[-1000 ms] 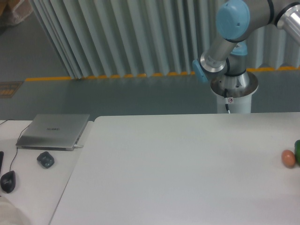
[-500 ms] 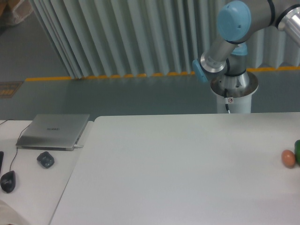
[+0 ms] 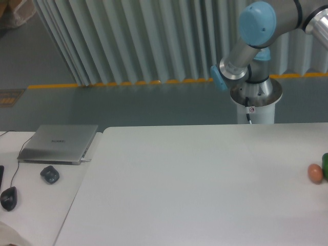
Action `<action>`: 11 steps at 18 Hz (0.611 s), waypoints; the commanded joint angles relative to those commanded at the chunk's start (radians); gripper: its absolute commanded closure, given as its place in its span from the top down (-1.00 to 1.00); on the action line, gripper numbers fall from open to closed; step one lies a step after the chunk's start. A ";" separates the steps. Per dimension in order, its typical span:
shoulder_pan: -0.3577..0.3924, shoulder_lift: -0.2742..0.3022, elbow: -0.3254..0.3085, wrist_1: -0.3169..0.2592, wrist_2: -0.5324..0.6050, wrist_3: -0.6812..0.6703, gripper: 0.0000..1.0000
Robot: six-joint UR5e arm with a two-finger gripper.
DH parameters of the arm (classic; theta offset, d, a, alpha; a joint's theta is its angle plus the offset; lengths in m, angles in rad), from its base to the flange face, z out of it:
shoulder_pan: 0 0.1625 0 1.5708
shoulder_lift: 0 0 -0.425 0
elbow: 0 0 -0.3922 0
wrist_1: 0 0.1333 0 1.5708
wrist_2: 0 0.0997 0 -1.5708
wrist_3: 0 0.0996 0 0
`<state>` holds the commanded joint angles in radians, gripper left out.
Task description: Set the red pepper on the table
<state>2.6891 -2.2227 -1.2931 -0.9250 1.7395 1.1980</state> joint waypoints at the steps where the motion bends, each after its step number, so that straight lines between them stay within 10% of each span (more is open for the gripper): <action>1: 0.002 -0.003 0.002 0.002 0.000 0.000 1.00; 7: 0.002 -0.017 0.003 0.000 0.003 0.003 1.00; 11: 0.002 -0.017 0.000 0.000 0.005 0.005 -0.09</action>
<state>2.6906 -2.2396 -1.2931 -0.9250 1.7441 1.2026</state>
